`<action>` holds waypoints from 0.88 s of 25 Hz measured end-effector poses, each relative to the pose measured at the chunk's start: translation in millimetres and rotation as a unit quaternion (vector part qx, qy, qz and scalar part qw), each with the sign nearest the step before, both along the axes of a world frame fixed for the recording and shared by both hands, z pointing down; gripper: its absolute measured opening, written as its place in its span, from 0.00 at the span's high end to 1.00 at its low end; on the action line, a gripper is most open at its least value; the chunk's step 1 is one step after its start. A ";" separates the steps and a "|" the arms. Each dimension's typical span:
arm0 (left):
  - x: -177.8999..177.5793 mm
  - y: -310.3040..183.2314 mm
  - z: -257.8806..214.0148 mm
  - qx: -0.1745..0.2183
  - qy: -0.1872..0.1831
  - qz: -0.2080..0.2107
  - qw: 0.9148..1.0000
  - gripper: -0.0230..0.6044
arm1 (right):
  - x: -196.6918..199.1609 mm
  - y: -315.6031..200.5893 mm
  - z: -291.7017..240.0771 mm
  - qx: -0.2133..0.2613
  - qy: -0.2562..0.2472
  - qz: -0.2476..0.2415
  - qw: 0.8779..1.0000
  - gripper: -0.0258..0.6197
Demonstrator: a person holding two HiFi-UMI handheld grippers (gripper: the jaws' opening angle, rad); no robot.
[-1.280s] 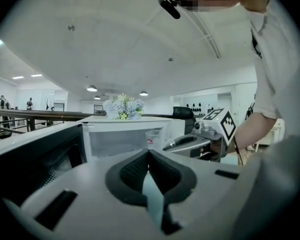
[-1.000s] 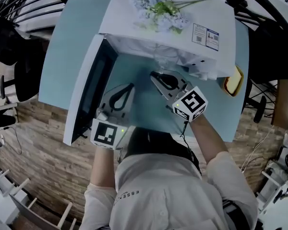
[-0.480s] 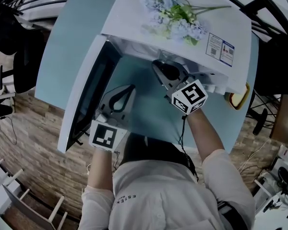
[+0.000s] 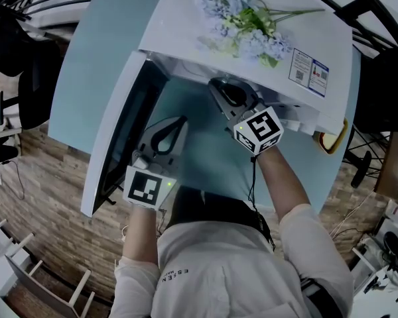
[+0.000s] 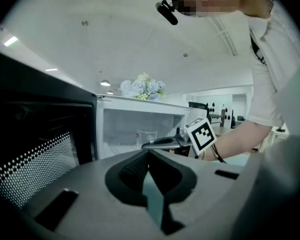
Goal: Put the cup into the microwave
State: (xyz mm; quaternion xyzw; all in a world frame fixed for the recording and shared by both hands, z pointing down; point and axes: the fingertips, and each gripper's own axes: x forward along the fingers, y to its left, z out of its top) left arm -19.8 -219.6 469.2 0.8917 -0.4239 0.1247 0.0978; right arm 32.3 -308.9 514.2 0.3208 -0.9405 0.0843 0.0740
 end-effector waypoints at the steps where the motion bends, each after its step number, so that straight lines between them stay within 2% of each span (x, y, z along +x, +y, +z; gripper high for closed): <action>1: -0.1 -0.4 0.0 0.000 0.001 0.000 1.000 0.96 | 0.4 -1.2 0.7 0.001 0.002 0.002 1.000 0.91; 8: 1.5 -1.3 -0.8 0.002 0.000 0.006 1.000 0.96 | 3.1 -2.0 3.8 -0.008 -0.005 0.020 1.000 0.91; 9: 2.1 -0.9 -1.0 0.002 0.001 0.007 1.000 0.96 | 4.4 -1.0 4.2 -0.008 -0.003 0.024 1.000 0.90; 11: 2.6 -0.2 -0.9 0.001 0.004 0.010 1.000 0.96 | 6.9 1.2 2.5 0.003 0.005 0.037 0.999 0.78; 12: 2.7 0.3 -0.4 0.000 0.005 0.011 1.000 0.96 | 8.7 1.9 0.6 0.009 0.008 0.046 0.999 0.77; 22: 4.6 6.5 -7.0 0.008 0.004 0.036 0.999 0.96 | 35.6 18.2 -12.2 0.003 0.014 0.105 0.994 0.76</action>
